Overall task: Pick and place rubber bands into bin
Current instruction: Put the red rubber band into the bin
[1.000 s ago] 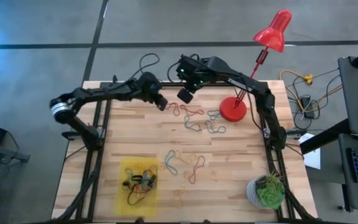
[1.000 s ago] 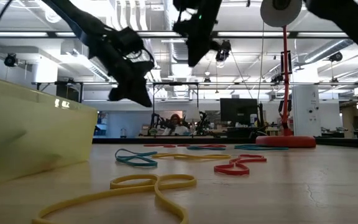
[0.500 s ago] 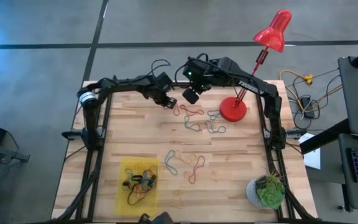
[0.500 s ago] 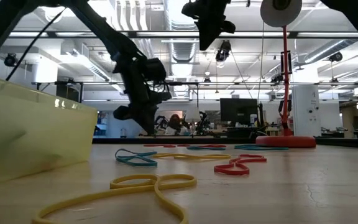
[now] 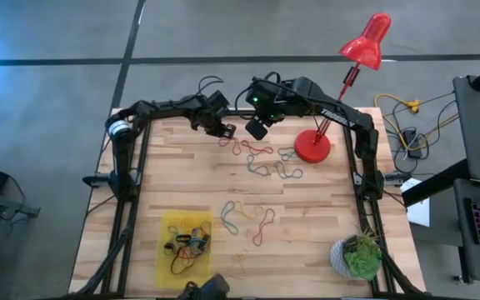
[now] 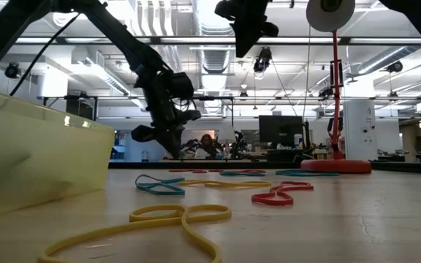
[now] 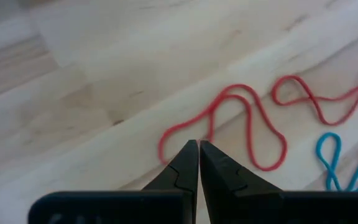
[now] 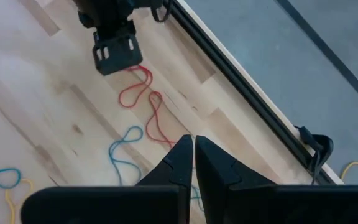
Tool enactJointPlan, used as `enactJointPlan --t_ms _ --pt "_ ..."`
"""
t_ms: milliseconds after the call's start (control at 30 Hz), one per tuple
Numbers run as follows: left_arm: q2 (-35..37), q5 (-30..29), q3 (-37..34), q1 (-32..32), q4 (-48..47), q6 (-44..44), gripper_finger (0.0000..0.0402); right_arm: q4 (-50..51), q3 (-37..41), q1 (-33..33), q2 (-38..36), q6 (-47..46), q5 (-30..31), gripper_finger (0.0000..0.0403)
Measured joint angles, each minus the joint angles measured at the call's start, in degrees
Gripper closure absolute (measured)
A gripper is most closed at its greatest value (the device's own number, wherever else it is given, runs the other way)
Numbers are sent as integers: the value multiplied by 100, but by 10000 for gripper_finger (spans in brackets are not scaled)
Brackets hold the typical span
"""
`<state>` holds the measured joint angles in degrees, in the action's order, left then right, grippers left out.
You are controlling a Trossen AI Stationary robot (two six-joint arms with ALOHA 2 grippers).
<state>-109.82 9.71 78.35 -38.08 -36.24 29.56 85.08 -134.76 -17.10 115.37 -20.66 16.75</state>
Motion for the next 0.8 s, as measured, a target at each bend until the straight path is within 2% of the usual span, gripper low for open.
enactJointPlan --t_ms 200,300,533,600,700,800 --pt "0 240 39 -97 -34 98 402 -37 0 -2 0 2 173 394" --pt "0 632 112 -97 -27 305 402 -46 0 -2 0 0 188 394" --pt "10 3124 290 -83 280 175 402 -48 0 -2 2 -36 190 394" --pt "18 3633 297 -82 496 165 402 -45 2 -2 9 -34 185 394" --pt "56 3522 287 -84 562 139 402 20 51 -35 9 55 -94 394" --pt "213 2653 275 -103 238 15 402 11 181 -141 9 100 -669 394"
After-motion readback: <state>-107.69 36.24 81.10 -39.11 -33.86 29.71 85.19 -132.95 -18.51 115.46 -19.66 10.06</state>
